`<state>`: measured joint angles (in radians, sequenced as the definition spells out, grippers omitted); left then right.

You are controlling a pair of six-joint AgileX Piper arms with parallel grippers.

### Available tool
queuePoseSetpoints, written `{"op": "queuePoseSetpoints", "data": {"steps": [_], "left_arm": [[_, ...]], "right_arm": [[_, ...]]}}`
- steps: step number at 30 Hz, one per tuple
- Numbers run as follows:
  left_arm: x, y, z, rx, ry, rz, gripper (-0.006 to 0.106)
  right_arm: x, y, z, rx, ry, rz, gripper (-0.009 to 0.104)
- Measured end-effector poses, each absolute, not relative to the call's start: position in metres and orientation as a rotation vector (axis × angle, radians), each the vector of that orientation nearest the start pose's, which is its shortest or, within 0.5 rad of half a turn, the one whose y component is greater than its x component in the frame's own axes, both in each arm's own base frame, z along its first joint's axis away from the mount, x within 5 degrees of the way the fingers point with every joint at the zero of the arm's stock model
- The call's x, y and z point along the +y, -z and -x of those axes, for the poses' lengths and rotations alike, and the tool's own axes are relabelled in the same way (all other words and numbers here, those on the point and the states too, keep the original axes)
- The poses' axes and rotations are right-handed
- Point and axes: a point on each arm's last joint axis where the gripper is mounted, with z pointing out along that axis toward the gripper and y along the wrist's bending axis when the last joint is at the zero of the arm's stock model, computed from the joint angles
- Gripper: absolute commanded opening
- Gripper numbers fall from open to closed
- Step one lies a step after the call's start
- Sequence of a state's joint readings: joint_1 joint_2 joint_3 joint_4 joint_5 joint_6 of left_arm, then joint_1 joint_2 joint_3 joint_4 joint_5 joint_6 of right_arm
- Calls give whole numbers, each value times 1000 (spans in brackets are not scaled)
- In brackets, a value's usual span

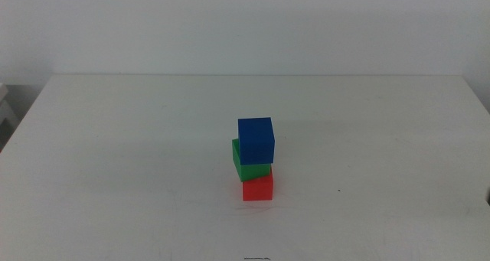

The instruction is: Stack red cubes first, then green, then blue cubes in a specific spot.

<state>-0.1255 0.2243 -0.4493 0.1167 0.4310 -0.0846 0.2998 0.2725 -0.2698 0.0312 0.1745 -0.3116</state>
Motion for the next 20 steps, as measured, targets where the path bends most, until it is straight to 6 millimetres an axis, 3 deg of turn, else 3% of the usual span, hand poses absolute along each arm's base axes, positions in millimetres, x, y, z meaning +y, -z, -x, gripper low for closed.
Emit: {"op": "queuePoseSetpoints", "data": {"steps": [4,8,11,20], "left_arm": [[-3,-257,-46,1608,70,-83,94],[-6,-220,-50,1633,130,-54,94],[-7,-195,-55,1680,177,-20,94],[-8,-188,-56,1681,208,5,94]], "right_arm": [[9,-225,-60,1621,79,314,82],[3,-197,-56,1651,93,176,82],[2,-187,-56,1691,85,121,82],[2,-185,-56,1709,78,110,82]]}}
